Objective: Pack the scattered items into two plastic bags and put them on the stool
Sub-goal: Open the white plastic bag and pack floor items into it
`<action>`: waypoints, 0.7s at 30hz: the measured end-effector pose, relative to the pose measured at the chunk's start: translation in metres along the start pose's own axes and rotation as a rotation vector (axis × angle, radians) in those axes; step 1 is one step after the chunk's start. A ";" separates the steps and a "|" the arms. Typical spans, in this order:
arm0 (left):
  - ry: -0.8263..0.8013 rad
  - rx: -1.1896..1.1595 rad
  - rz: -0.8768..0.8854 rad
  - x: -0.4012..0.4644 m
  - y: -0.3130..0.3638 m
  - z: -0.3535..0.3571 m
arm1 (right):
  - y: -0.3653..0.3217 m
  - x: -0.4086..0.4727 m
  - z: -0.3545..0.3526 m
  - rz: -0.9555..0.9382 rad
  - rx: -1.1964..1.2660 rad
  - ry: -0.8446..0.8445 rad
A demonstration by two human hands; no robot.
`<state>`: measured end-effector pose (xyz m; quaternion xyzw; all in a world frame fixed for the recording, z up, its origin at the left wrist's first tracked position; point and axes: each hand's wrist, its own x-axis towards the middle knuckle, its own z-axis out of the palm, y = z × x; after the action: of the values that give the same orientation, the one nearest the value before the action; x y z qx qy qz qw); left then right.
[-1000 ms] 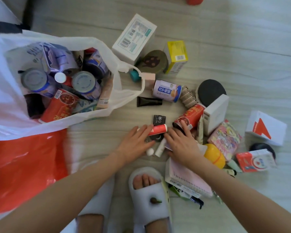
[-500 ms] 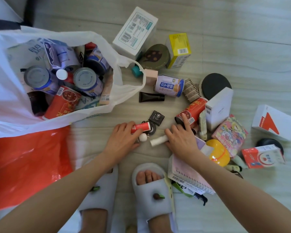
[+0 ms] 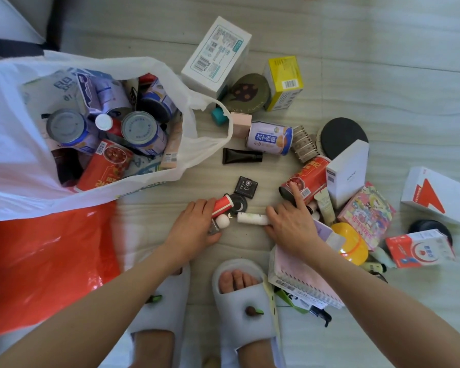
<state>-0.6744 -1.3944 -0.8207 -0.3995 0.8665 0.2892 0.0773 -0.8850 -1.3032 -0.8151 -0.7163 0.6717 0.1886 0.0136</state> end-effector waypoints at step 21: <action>0.282 -0.325 -0.141 -0.064 0.012 -0.068 | -0.016 -0.004 -0.071 0.172 0.496 0.252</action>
<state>-0.6337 -1.3854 -0.7363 -0.5026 0.7808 0.3601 -0.0898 -0.8520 -1.3172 -0.7513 -0.6493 0.7519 -0.0714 0.0890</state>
